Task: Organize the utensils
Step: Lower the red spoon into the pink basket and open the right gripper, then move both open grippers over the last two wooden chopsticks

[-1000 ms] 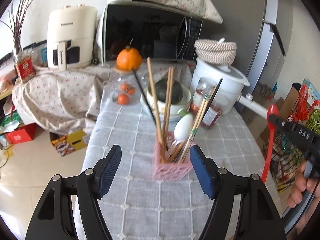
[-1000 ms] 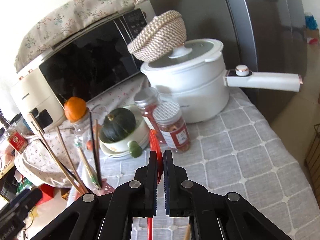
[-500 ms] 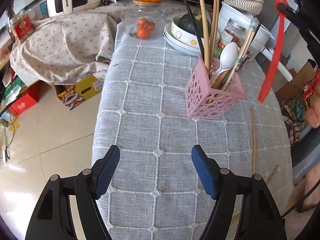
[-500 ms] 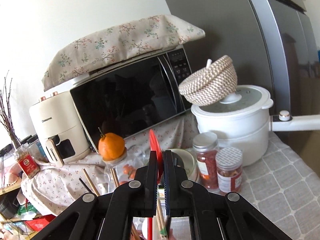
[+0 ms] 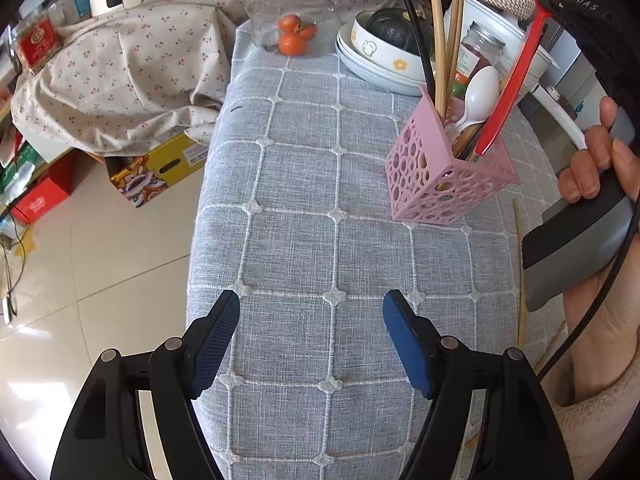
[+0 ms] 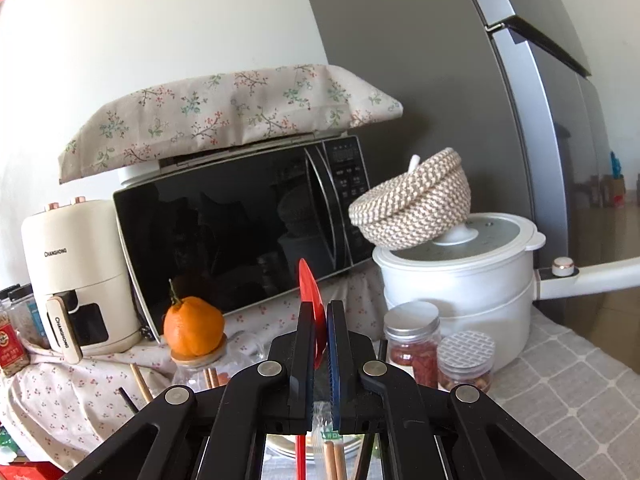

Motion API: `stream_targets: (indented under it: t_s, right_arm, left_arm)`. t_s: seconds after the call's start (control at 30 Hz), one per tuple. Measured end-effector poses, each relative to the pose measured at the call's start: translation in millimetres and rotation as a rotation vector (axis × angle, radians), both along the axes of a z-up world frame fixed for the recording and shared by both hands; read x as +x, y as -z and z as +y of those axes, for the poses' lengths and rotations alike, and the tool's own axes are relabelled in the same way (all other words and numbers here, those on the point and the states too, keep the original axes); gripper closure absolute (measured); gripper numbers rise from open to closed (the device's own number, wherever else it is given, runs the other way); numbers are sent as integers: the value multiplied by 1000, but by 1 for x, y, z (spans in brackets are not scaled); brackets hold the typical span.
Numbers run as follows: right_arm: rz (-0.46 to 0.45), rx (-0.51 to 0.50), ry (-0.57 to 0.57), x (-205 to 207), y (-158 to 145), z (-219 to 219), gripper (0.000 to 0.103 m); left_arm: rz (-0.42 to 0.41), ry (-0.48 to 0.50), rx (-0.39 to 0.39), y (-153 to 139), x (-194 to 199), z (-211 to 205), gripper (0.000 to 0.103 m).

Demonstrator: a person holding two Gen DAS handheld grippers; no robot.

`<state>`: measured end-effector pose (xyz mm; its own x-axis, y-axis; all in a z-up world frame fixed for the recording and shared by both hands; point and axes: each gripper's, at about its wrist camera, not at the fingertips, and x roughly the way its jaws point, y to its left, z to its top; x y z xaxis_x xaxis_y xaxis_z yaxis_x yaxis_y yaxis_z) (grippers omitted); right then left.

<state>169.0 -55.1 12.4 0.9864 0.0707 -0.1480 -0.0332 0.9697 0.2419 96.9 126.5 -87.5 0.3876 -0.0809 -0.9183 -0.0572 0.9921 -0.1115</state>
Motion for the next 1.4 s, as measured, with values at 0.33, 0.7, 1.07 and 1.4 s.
stream_targets:
  t_s: [0.33,0.7,1.07,1.4]
  right_arm:
    - [98,58,-40,-14,10,-17,71]
    - [329,9,-114,-53,-8,-82,46]
    - [677,-66,-120,-93,24,-141,31]
    - [969,18,-77,-113,92,-179,31]
  left_arm:
    - [-40,21,-20,-7,-4,-8,26]
    - [-31,37,-35,-8,-11,-26,26]
    - [34,81,-88,-5,-30,-61,26]
    - [78,112,-64,1,-43,-79,26]
